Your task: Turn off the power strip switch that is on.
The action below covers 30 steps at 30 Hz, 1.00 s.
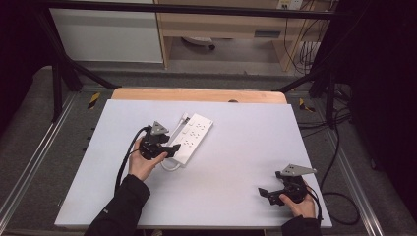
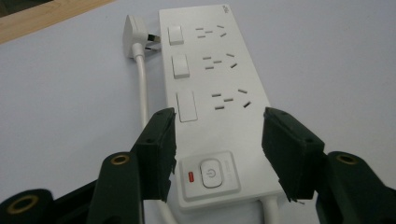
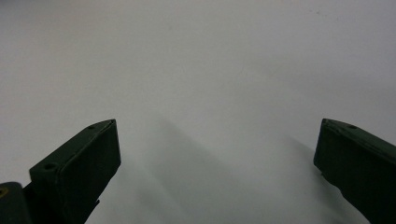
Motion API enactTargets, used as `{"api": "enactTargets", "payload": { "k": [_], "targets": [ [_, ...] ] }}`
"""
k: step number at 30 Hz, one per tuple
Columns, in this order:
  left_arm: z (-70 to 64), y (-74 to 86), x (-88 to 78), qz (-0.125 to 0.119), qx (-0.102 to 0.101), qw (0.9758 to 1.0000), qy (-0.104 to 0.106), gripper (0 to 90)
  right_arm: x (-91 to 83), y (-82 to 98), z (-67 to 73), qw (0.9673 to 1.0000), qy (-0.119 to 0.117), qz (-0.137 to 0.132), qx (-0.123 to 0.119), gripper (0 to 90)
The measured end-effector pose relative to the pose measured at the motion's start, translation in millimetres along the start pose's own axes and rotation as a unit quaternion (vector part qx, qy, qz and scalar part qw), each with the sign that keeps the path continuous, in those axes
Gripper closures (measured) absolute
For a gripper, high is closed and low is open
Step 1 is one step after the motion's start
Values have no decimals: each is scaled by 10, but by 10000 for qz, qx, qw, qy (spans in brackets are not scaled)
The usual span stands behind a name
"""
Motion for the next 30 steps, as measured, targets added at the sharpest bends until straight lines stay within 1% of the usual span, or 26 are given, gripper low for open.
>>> {"api": "enactTargets", "payload": {
  "k": [4, 11, 18, 30],
  "targets": [
    [-6, -7, 16, 12, 53, 10000, -11, 475, 1, -1, 0, 10000, -7, -7, -13, 11],
    [17, -13, 53, -32, -21, 10000, -25, 535, 5, 1, 1, 10000, -2, -2, -24, 11],
    [23, -27, 88, -53, -34, 10000, -63, 591, 2, 0, -1, 10000, -9, -7, -17, 11],
    [11, -106, 134, -37, 43, 9999, -95, 675, 1, -1, 0, 10000, -15, -10, -19, 11]
  ]
}}
Point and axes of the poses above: each handheld gripper's, and its own axes: x roughly forward along the jaws, y roughly out of its underside, z roughly to its left, the point moved 3 cm from there along x, roughly forward along the jaws, and after that the axes turned 7 degrees about y, right-handed, at the moved point
